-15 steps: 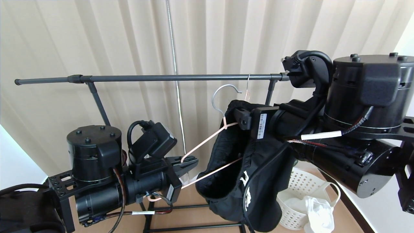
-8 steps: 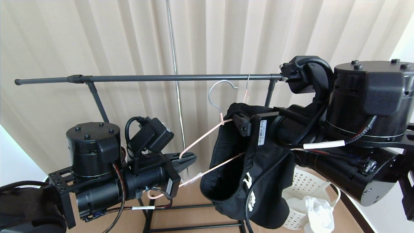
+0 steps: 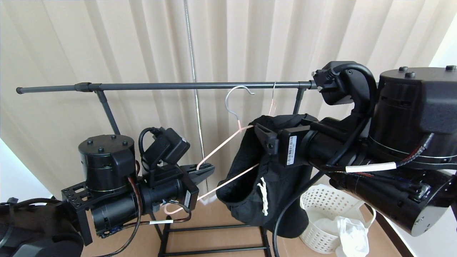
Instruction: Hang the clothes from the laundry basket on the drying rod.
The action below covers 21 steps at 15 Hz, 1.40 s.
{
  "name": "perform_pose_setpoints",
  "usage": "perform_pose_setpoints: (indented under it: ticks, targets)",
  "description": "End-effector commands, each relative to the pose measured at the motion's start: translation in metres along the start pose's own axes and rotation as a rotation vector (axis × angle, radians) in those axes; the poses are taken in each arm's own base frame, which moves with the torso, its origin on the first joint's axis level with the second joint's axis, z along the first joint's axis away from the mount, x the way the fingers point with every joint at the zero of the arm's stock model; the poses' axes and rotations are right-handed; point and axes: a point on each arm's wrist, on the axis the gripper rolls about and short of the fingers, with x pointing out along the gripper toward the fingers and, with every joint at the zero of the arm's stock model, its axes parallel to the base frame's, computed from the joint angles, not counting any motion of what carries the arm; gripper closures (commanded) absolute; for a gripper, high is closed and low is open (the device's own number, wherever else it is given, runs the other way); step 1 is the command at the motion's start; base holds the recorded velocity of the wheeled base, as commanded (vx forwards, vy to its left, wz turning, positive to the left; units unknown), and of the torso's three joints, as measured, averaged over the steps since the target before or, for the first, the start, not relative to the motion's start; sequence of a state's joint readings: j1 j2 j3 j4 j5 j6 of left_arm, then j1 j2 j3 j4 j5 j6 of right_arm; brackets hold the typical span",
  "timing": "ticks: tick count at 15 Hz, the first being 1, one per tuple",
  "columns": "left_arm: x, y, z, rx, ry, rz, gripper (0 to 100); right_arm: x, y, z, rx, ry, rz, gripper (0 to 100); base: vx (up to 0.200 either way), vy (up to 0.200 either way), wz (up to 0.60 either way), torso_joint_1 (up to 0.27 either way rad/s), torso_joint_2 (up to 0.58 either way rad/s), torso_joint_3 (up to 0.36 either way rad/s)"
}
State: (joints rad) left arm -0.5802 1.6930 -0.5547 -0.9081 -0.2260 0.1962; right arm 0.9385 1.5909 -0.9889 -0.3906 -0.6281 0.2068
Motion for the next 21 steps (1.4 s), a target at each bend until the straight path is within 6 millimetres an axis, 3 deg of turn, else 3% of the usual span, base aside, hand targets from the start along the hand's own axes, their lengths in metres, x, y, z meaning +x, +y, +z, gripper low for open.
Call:
perform_pose_setpoints:
  ticks: [1,2,3,7,8,9,10,12,13,16,21]
  targets:
    - [-0.002,0.004,-0.007,-0.009,0.021,-0.004,100,-0.008,-0.006,0.003,-0.007,-0.006,0.023,0,0.000,0.000,0.00,0.000,0.00,0.000]
    - [-0.002,0.004,-0.007,-0.009,0.021,-0.004,100,-0.008,-0.006,0.003,-0.007,-0.006,0.023,0,0.000,0.000,0.00,0.000,0.00,0.000]
    - [-0.007,0.013,-0.015,-0.021,0.034,-0.030,100,-0.024,-0.017,-0.001,-0.064,0.020,0.122,0,0.000,0.000,0.00,0.000,0.00,0.000]
    - [-0.017,0.022,-0.026,-0.041,0.038,-0.086,100,-0.029,-0.053,-0.001,-0.200,0.032,0.225,0,0.000,0.000,0.00,0.000,0.00,0.000]
    - [-0.020,0.022,-0.030,-0.039,0.024,-0.120,100,-0.025,-0.071,0.004,-0.297,0.050,0.226,0,0.000,0.000,0.00,0.000,0.00,0.000]
    - [-0.020,0.022,-0.032,-0.037,0.023,-0.134,100,-0.025,-0.076,0.008,-0.326,0.054,0.243,0,0.000,0.000,0.00,0.000,0.00,0.000]
    - [-0.019,0.020,-0.038,-0.003,0.039,-0.165,100,-0.033,-0.089,0.015,-0.430,0.129,0.349,0,0.000,0.000,0.00,0.000,0.00,0.000]
    - [-0.018,0.018,-0.040,0.030,0.039,-0.184,100,-0.037,-0.103,0.029,-0.457,0.232,0.528,0,0.000,0.000,0.00,0.000,0.00,0.000]
    - [-0.017,0.018,-0.040,0.036,0.036,-0.197,100,-0.032,-0.110,0.033,-0.467,0.269,0.593,0,0.000,0.000,0.00,0.000,0.00,0.000]
    - [-0.015,0.010,-0.038,0.066,0.021,-0.250,100,0.005,-0.131,0.019,-0.547,0.425,0.837,0,0.000,0.000,0.00,0.000,0.00,0.000]
    - [-0.014,0.005,-0.036,0.085,-0.004,-0.321,100,0.054,-0.131,0.012,-0.468,0.420,1.062,0,0.000,0.000,0.00,0.000,0.00,0.000]
